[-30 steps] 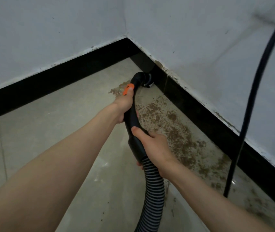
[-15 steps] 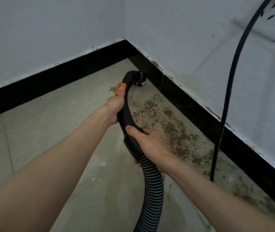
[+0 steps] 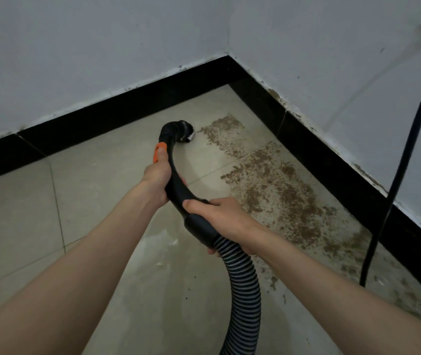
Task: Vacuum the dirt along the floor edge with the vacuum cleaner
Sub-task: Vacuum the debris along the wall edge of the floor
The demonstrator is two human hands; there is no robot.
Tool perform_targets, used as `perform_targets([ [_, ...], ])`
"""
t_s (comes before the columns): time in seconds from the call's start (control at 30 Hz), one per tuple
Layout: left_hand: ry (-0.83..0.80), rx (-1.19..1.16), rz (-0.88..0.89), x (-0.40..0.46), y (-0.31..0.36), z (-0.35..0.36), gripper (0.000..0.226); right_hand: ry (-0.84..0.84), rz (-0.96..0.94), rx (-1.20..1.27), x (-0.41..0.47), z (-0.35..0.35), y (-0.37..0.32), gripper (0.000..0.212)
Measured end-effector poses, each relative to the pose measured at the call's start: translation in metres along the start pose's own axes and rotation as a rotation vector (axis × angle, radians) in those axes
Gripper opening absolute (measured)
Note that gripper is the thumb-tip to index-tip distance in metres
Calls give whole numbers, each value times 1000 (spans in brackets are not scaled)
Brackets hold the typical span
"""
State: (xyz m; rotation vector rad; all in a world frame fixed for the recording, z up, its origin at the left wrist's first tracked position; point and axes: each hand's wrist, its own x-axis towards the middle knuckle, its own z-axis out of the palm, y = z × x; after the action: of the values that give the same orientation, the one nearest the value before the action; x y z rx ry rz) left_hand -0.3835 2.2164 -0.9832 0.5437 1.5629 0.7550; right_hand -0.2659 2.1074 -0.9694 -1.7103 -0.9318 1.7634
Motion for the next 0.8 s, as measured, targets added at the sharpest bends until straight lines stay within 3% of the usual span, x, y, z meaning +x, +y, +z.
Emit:
perform_targets([
  [0.27, -50, 61, 15, 9, 6, 33, 66, 46, -8, 80, 6, -21, 3, 41],
  [0.53, -86, 144, 59, 24, 15, 65, 50, 107, -21, 158, 23, -37, 5, 39],
  [0.8, -130, 174, 81, 37, 27, 96, 48, 155, -26, 178, 38, -60, -5, 37],
])
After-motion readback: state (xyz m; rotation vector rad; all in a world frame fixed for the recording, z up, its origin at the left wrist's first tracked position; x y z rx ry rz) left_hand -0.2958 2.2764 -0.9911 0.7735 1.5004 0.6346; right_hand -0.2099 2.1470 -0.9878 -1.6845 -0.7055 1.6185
